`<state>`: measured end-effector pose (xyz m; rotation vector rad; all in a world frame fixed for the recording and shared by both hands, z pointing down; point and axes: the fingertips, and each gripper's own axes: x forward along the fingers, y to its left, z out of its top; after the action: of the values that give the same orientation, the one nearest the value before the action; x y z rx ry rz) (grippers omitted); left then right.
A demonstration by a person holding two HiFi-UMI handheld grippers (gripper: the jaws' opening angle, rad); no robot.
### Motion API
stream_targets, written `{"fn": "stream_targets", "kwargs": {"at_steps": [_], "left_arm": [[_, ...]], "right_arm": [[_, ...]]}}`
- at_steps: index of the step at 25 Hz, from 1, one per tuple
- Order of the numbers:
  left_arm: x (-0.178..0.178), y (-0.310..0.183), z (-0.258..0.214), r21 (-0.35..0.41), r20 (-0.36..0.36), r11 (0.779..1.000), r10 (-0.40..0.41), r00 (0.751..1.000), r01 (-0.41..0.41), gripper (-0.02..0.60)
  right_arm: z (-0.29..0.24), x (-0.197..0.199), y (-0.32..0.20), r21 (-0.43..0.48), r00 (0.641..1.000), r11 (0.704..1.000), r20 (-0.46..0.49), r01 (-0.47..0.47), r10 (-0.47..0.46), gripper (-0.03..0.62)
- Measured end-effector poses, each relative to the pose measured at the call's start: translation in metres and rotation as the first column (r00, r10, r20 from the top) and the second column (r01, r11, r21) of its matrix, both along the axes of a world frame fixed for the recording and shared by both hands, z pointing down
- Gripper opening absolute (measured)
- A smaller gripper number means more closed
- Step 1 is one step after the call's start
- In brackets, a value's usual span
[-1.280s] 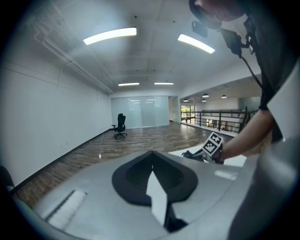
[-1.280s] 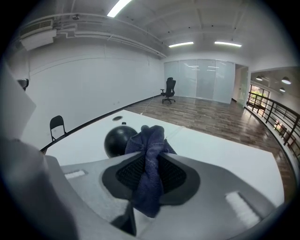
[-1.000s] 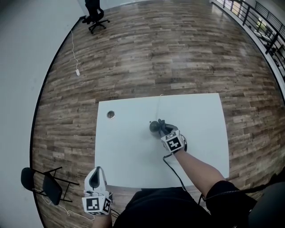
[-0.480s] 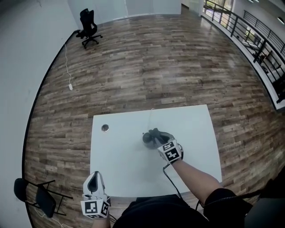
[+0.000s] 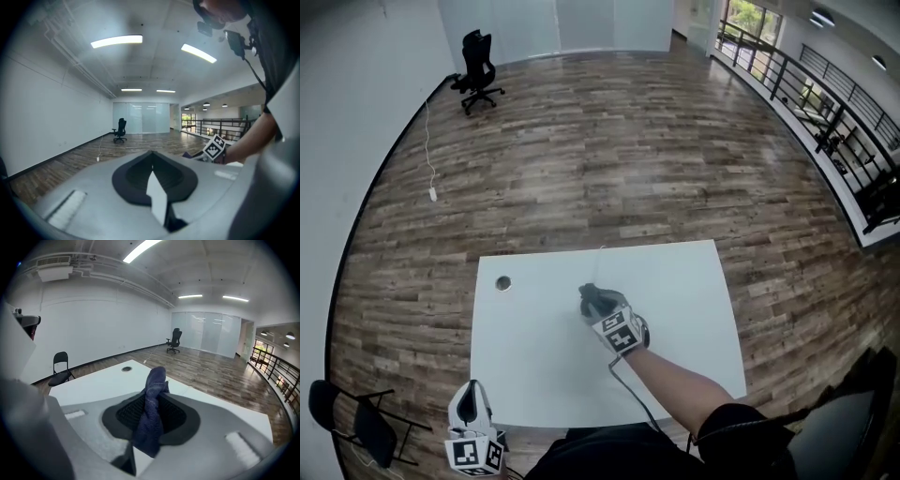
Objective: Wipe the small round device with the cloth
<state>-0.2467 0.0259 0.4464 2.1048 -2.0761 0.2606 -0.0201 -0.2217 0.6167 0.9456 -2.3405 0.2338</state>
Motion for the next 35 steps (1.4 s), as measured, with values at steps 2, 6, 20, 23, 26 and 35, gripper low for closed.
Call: {"fn": "stream_targets", "kwargs": {"at_steps": [2,6,20,23,26,35], "left_arm": [[-0.008,0.008,0.008,-0.004,-0.021,1.000,-0.029,0.999,0.029,0.006],[-0.013,0.017,0.016,-0.015,-0.038,0.998,-0.054,0.998,0.053,0.006],[-0.009,0.018,0.019,-0.035,-0.046,0.998,-0.044,0.998,0.042,0.006],[-0.013,0.019,0.020,-0.041,-0.052,0.998,-0.049,0.997,0.047,0.006],[-0.014,0.019,0.025,-0.050,-0.059,0.998,-0.043,0.997,0.040,0.006],[-0.016,0.002,0.032,-0.073,-0.077,0.997,0.027,0.997,-0.033,0.006]], "right_arm": [[-0.001,-0.003,0.002,0.013,1.000,1.000,-0.018,0.018,-0.018,0.089],[-0.006,-0.009,0.007,0.036,0.997,0.998,-0.050,0.060,-0.058,0.089],[-0.002,-0.031,0.032,0.001,0.990,0.991,-0.053,0.134,-0.134,0.089],[0.002,-0.035,0.038,-0.020,0.989,0.990,-0.043,0.143,-0.144,0.089],[0.014,-0.034,0.048,-0.061,0.989,0.988,-0.041,0.141,-0.143,0.089],[0.070,0.004,0.065,-0.251,0.996,0.968,-0.086,0.007,-0.029,0.089]]}}
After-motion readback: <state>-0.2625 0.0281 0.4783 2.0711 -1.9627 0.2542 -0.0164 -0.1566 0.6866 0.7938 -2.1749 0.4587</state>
